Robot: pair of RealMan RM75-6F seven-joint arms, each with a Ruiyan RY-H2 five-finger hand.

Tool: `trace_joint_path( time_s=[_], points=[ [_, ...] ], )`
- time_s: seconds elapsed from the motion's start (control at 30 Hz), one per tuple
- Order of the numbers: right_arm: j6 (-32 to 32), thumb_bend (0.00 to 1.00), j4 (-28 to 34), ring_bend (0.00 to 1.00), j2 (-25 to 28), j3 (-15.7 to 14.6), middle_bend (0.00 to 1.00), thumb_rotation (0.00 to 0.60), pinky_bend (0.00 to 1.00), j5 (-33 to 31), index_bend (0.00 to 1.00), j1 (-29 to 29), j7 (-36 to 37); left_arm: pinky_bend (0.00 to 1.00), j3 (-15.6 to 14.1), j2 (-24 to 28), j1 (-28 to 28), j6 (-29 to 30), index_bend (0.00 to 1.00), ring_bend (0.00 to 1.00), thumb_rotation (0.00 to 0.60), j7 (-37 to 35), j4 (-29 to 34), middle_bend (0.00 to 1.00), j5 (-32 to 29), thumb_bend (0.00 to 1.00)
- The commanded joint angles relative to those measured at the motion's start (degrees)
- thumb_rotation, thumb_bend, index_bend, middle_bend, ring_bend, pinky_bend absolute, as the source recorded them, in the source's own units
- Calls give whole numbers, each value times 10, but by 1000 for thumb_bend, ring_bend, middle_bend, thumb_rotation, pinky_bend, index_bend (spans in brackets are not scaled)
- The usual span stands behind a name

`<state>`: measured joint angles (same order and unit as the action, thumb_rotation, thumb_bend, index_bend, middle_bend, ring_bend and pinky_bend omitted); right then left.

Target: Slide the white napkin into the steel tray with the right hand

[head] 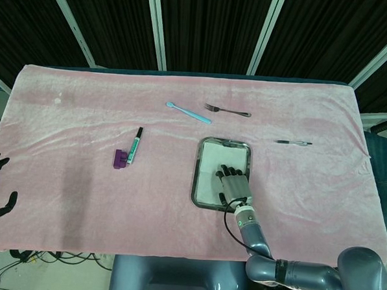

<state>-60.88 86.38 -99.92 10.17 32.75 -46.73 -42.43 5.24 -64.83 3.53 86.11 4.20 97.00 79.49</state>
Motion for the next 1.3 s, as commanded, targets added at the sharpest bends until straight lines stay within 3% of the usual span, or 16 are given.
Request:
trace_joint_path(
  time_s=[0.03, 0.53, 0.9, 1.1, 1.3],
  points=[
    [-3, 375, -1, 130, -3, 1, 91, 600, 169, -3, 252, -1, -2, 0, 0, 0, 0, 0, 119, 0, 600, 0, 0, 36, -1, 395],
    [-29, 375, -3, 130, -11, 6, 92, 600, 169, -9, 253, -1, -11, 0, 0, 1, 0, -1, 119, 0, 600, -2, -1, 37, -1, 396],
    [-41, 375, 31, 129, 8, 14, 91, 600, 168, 16, 252, 10, 12, 0, 0, -1, 0, 0, 118, 0, 600, 0, -2, 36, 0, 395],
    [-77, 321, 89, 124, 67, 9, 83, 600, 168, 70, 238, 36, 34, 0, 0, -1, 0, 2, 118, 0, 600, -2, -3, 36, 1, 396],
    [-96, 269, 139, 111, 185, -43, 53, 600, 167, 169, 135, 107, 117, 0, 1, -1, -2, 8, 118, 0, 600, -7, -3, 36, 7, 396]
  ],
)
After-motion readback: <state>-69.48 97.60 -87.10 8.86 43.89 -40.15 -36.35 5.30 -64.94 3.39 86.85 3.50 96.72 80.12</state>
